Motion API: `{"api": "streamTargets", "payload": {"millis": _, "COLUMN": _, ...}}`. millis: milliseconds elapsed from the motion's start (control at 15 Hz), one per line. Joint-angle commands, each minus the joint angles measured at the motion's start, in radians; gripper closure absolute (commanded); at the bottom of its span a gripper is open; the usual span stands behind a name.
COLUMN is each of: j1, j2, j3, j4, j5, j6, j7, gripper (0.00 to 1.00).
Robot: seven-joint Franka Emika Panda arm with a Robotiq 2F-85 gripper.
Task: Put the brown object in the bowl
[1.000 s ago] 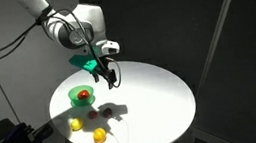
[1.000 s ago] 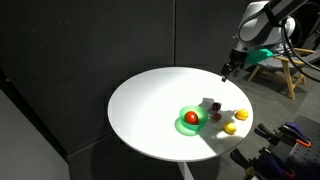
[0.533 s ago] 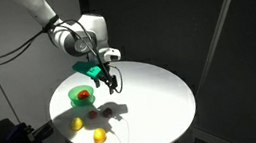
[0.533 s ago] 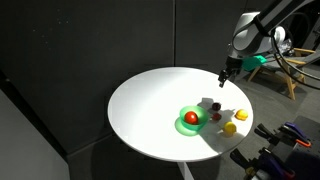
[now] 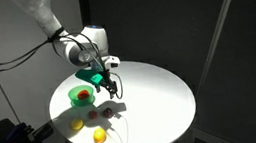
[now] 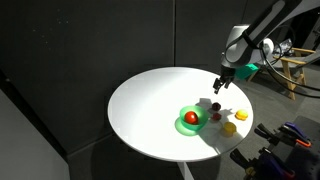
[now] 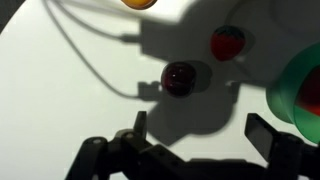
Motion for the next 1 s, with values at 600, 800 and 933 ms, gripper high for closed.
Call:
{"api": "streamTargets", "payload": {"millis": 600, "j1": -0.02, "j2": 0.171, "j3": 0.017, "j4": 0.058, "j5": -0.02, "j6": 0.106, "j7": 0.023, "gripper": 0.0}}
{"api": "streamTargets", "payload": {"millis": 800, "j1": -0.029, "j2": 0.203, "j3": 0.021, "j4": 0.075, "j5": -0.018, "j6": 0.115, "j7": 0.017, "gripper": 0.0}}
{"api": "streamTargets", "payload": {"millis": 933, "j1": -0.035, "j2": 0.222, "j3": 0.022, "j4": 0.086, "j5": -0.017, "j6": 0.122, "j7": 0.016, "gripper": 0.0}}
